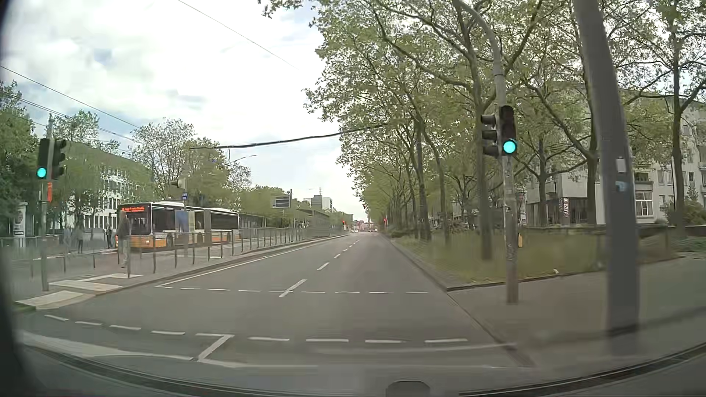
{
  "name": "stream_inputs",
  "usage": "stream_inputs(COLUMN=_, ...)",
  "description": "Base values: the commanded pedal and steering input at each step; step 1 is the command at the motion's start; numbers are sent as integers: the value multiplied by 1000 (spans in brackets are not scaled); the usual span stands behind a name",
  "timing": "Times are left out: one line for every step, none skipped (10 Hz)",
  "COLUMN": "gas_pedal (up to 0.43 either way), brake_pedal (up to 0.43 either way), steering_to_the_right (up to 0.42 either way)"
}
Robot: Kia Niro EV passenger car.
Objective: Follow the waypoints while adhering to traffic rules and regulations
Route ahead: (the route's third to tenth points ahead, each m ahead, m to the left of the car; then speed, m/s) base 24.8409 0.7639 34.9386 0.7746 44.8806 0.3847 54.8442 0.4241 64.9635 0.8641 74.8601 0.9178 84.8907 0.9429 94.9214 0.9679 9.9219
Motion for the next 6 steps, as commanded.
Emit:
stream_inputs(gas_pedal=260, brake_pedal=30, steering_to_the_right=-1)
stream_inputs(gas_pedal=260, brake_pedal=30, steering_to_the_right=-1)
stream_inputs(gas_pedal=248, brake_pedal=30, steering_to_the_right=-1)
stream_inputs(gas_pedal=248, brake_pedal=30, steering_to_the_right=0)
stream_inputs(gas_pedal=240, brake_pedal=30, steering_to_the_right=0)
stream_inputs(gas_pedal=240, brake_pedal=30, steering_to_the_right=2)
